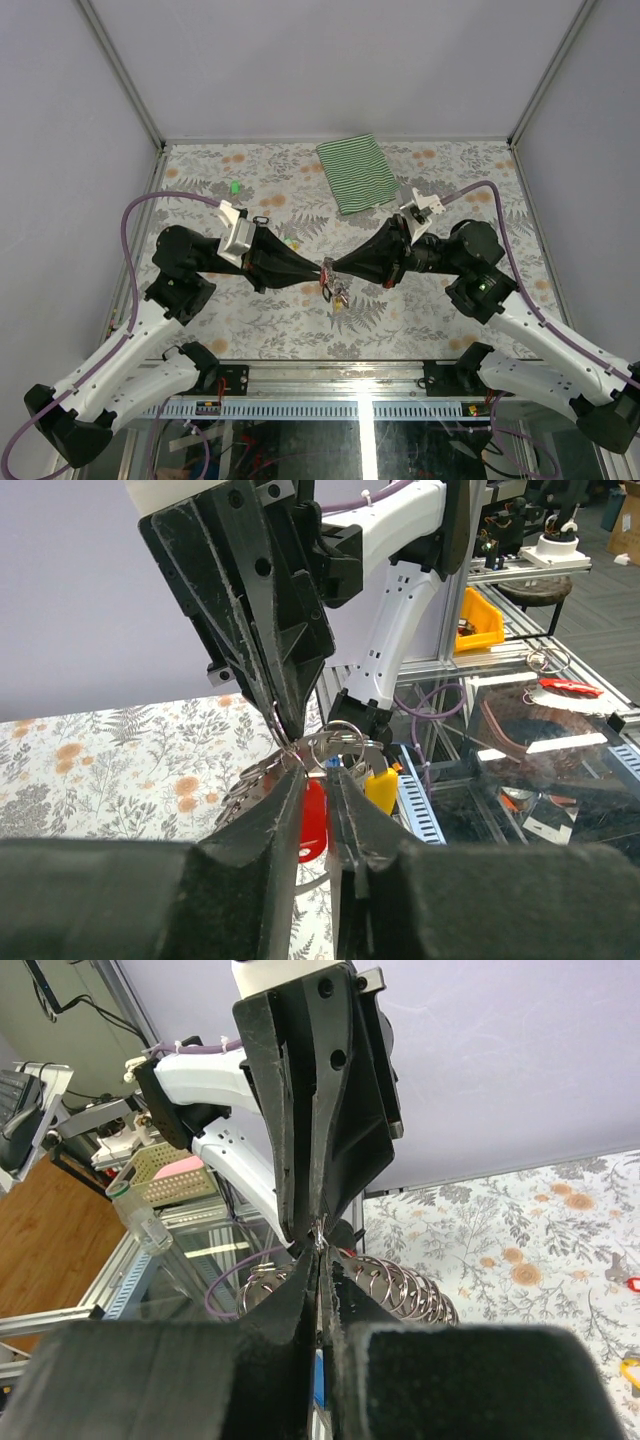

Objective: Put the keys on the keyring

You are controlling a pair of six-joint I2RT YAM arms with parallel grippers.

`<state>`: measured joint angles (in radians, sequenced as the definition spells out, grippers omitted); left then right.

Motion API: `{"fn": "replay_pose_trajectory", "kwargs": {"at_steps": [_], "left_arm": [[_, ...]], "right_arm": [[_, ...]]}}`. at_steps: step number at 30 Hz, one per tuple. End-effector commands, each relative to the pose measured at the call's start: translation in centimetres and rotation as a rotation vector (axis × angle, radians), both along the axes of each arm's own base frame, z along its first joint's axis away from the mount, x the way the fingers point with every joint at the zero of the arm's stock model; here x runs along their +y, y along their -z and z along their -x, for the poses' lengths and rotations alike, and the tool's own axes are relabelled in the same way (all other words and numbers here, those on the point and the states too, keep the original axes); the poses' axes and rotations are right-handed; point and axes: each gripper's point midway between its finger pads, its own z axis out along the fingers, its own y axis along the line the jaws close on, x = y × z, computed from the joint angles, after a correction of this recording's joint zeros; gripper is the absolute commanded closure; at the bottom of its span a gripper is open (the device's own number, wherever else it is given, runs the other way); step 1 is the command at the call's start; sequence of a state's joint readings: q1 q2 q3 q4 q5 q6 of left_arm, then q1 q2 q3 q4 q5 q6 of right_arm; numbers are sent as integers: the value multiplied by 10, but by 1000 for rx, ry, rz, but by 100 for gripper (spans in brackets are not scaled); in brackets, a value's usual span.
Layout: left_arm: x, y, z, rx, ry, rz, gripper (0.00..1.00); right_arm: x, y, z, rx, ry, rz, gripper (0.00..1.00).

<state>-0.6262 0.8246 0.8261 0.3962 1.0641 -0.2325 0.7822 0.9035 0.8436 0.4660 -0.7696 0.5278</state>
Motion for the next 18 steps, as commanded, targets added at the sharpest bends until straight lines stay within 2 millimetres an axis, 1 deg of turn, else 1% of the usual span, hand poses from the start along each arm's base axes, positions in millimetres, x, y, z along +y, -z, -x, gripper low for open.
{"fn": "replay_pose_trajectory", "kwargs": {"at_steps": [1,6,9,13,18], "left_arm": [[5,-24,-2,-22,-46,62,82],[11,-43,-6,1,-115,160,73],[14,-49,-13,33,-164,209,70],[15,-52,-18,70,-187,245,65],[7,-47,-24,110,-184,243,59]], "right_arm": [[-14,-39,4,-157,53,-128,100],[-16,-31,0,-231,90,-75,100],[-18,-28,-4,-250,117,-58,100],[-18,-31,-8,-263,139,-54,100],[-20,-34,-15,-274,185,-57,100]]}}
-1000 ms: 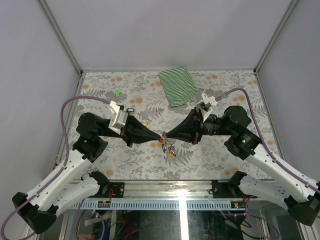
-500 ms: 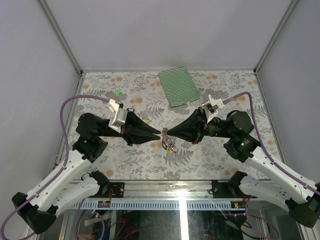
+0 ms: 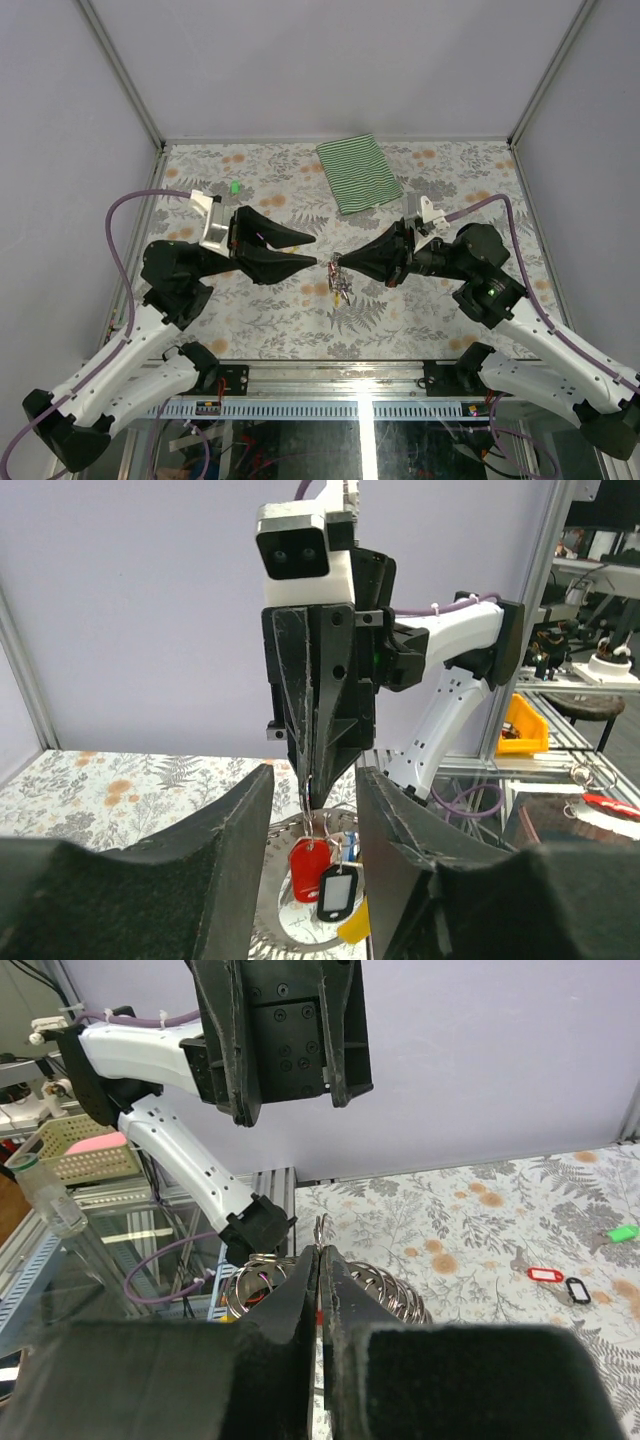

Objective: Put the keys on the keyring

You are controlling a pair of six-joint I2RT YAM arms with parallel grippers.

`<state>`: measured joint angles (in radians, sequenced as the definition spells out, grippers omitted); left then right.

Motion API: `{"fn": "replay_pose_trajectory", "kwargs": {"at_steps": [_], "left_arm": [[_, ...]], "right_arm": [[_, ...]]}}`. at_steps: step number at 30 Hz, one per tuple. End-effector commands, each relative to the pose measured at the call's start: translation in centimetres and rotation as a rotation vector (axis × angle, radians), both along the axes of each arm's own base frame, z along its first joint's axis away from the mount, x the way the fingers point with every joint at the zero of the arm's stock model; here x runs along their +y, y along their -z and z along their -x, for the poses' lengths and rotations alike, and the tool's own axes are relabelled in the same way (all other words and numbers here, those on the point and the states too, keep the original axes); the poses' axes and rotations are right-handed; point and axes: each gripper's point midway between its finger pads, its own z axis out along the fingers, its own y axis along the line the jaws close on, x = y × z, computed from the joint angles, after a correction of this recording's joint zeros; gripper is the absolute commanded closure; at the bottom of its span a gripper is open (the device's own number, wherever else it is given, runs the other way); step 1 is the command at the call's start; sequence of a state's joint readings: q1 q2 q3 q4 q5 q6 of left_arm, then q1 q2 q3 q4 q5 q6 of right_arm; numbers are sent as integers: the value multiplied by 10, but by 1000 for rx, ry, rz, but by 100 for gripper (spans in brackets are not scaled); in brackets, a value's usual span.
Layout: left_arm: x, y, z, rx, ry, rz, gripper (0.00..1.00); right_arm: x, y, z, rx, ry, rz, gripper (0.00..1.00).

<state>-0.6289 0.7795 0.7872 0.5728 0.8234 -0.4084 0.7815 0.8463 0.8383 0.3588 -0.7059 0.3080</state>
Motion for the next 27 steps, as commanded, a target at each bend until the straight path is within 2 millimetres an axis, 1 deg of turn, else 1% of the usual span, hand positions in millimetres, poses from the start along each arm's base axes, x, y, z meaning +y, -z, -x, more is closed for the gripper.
{"fn": "replay_pose_trajectory", "kwargs": {"at_steps": [1,5,8,13,21,27], "left_arm": [[-3,-6,-8,27,-30,56,58],[-11,0,-11,44,-33,48,57],[-16,4,-13,54,-26,35,57],[-20,9,-18,71,-40,27,58],[-27,13,-26,94,-50,16,62],[-32,16,-23,91,-24,-2,68]], "right_arm": [[-11,-42,-5,-120,78,-93,100],[-14,-47,-10,-130,114,-106,100],[-15,-50,-10,-138,120,-116,100],[-15,-53,-8,-146,111,-120,100],[-16,-55,-4,-158,98,-125,100],[-17,-56,-3,-165,99,-131,100]]}}
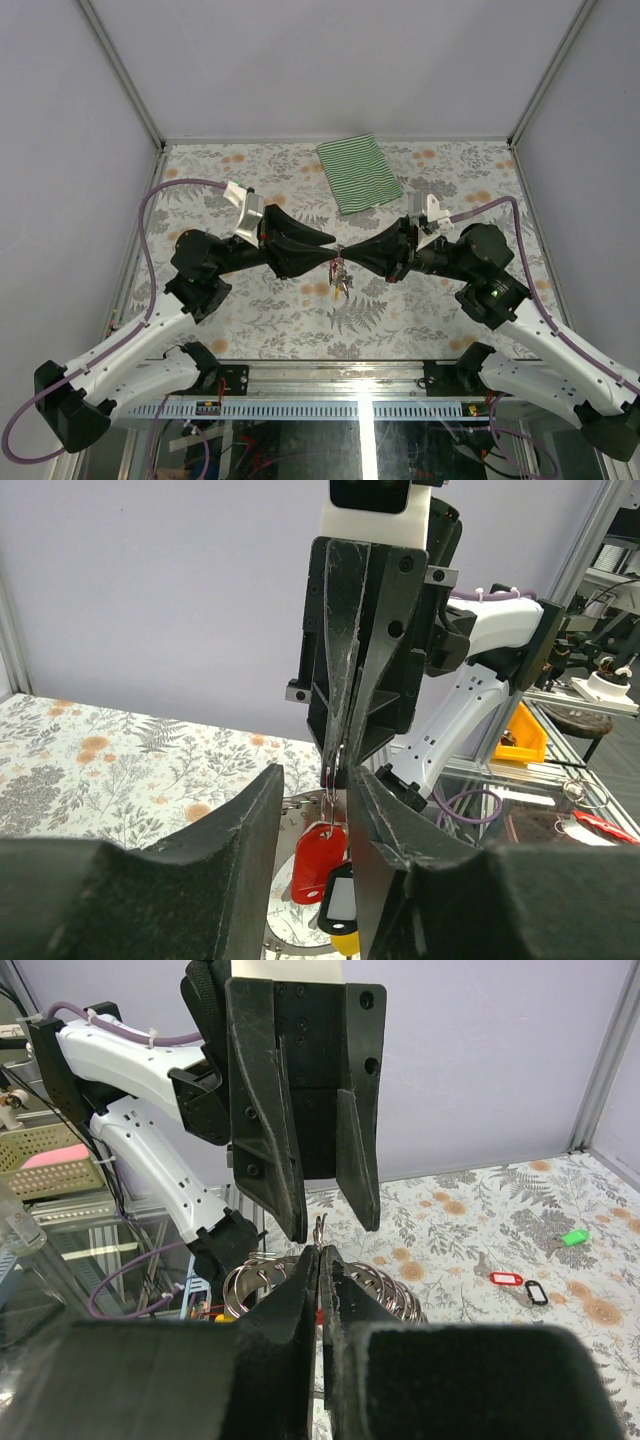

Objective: Put the keys on the keyring

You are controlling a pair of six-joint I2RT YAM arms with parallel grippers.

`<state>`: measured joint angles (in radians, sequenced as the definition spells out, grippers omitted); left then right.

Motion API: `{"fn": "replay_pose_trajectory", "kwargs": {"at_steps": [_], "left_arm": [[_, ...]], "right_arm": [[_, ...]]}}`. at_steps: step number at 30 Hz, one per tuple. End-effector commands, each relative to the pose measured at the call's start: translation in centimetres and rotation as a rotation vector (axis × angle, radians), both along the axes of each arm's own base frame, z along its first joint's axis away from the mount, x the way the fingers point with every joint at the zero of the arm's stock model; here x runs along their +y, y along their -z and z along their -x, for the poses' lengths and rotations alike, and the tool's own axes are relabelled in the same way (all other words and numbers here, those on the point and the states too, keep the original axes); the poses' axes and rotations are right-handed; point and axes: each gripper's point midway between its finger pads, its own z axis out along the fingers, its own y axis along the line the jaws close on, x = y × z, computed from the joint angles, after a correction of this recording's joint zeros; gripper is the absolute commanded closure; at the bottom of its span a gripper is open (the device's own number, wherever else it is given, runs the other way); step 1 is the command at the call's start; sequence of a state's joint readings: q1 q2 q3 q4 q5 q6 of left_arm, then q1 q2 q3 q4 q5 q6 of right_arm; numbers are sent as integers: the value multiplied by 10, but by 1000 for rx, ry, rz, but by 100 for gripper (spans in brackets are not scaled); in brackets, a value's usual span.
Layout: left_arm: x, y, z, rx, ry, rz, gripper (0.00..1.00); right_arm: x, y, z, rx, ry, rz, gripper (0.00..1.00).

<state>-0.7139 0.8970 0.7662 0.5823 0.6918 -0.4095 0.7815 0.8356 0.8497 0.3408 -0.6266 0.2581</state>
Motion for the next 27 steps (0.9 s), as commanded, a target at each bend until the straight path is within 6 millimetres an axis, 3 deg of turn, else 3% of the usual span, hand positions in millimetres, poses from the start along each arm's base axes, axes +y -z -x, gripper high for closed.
{"fn": "replay_pose_trajectory", "kwargs": {"at_steps": [1,9,17,21,27], "left_arm": [[-1,-12,5,-50,6,24,69],[-5,-8,6,-49,19,7,79],[-6,-12,9,-59,32,9,99],[-7,-13,13,-65,52,-4,100],[-9,0,16,-74,82,-143,100]], "right_arm": [[-14,-50,11,-133,11,-115,100],[-15,-51,12,-143,13,-120,100],[-15,-47,11,-137,12,-109,100],[-16,-45,12,-143,17,-98,100],[-23,-38,14,-172,37,-14,83]]}}
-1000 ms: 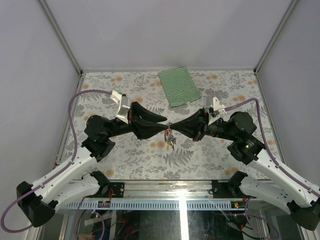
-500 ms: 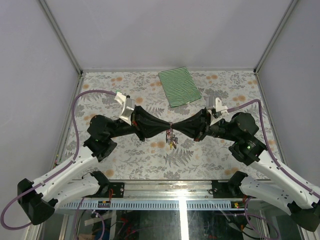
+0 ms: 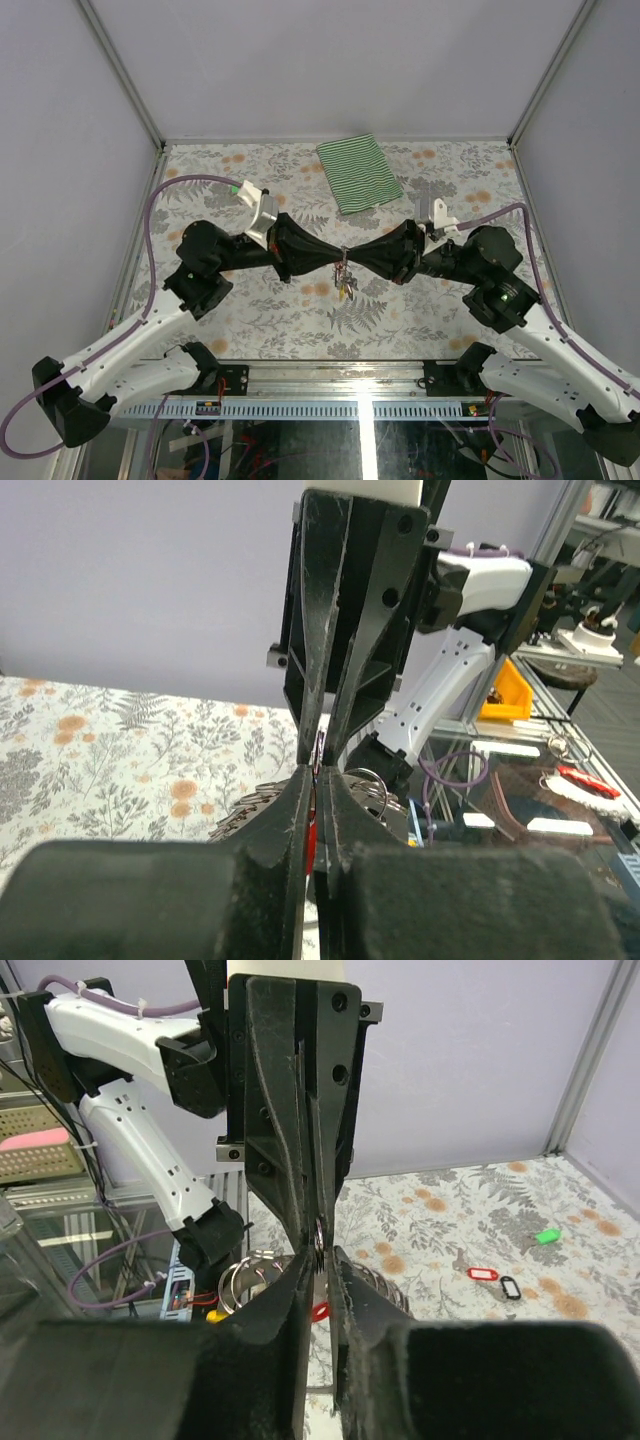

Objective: Put the keys on the keyring

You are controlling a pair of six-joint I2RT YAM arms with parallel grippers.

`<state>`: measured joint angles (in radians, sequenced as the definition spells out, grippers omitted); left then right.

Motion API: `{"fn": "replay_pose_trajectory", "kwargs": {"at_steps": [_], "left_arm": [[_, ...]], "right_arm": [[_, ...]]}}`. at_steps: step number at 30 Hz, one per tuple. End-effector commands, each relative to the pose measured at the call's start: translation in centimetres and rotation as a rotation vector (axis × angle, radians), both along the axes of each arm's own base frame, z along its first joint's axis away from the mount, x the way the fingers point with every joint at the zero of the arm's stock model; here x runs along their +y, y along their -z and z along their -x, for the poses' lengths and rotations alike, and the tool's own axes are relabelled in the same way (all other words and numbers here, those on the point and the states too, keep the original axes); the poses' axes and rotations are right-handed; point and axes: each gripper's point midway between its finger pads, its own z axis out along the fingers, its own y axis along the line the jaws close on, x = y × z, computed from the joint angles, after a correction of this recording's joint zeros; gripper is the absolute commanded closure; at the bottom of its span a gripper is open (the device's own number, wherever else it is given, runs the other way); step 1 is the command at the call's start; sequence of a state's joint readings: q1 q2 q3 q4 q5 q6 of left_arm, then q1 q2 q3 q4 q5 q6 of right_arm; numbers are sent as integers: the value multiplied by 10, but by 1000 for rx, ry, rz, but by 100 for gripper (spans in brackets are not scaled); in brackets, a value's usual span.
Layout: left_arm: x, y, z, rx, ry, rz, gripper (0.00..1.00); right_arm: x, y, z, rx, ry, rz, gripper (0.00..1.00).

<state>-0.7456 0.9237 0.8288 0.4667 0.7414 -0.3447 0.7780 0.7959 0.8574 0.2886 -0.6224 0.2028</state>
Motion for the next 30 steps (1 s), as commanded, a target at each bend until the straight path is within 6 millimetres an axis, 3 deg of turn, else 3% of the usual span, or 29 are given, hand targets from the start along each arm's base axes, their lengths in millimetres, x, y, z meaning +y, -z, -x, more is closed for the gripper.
{"fn": "replay_pose_trajectory", "kwargs": {"at_steps": [1,8,15,30], "left_arm": [[1,-1,7,-61,30,-101,100],[6,21,10,-76,62,-307,100],[4,41,9,-63,92,-464,100],[-7,49,17,-80,108,-525,100]], "right_arm": [[-16,-33,12,-125,15,0,81],[-23,-6,21,-82,-19,175,68],[-18,16,20,-27,-72,310,58],[0,41,13,59,-143,386,61]]}}
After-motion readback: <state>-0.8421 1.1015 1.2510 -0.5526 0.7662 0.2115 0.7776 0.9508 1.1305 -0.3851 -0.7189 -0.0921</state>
